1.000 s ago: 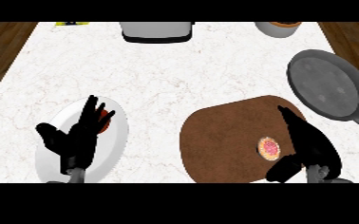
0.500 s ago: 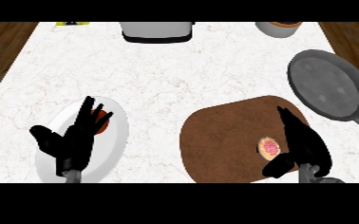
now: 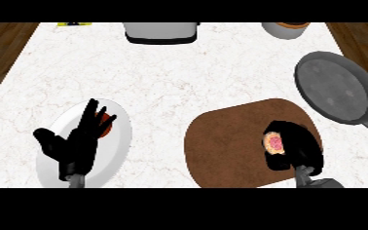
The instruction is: Pick the cupcake from the cutting board and place it in the pan
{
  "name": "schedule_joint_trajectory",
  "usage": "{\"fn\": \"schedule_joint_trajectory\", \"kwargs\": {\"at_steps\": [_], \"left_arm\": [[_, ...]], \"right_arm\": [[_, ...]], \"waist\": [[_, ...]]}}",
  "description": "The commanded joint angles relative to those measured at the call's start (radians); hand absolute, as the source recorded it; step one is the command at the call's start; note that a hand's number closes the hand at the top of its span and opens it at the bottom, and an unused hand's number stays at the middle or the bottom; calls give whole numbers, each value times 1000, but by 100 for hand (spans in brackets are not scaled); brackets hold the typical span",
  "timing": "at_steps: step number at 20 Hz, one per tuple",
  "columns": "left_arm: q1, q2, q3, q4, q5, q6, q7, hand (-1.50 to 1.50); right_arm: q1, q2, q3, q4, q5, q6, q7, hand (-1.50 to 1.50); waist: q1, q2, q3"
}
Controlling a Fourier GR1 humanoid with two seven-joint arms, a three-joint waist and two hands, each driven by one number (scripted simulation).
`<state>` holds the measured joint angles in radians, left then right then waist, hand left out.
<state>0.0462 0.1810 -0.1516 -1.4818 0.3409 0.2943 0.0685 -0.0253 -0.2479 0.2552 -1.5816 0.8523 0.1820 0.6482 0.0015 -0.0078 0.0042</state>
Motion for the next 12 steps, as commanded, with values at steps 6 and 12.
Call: {"fn": "schedule_joint_trajectory", "kwargs": {"at_steps": [6, 12], "left_arm": [[72, 22, 44, 45, 18, -53, -22, 0], [49, -9, -1, -3, -31, 20, 34, 0]], "right_arm": [[60, -91, 132, -34, 33, 15, -280, 150], [169, -280, 254, -144, 53, 14, -588, 150]], "waist": [[6, 6, -4], [-8, 5, -3]]}}
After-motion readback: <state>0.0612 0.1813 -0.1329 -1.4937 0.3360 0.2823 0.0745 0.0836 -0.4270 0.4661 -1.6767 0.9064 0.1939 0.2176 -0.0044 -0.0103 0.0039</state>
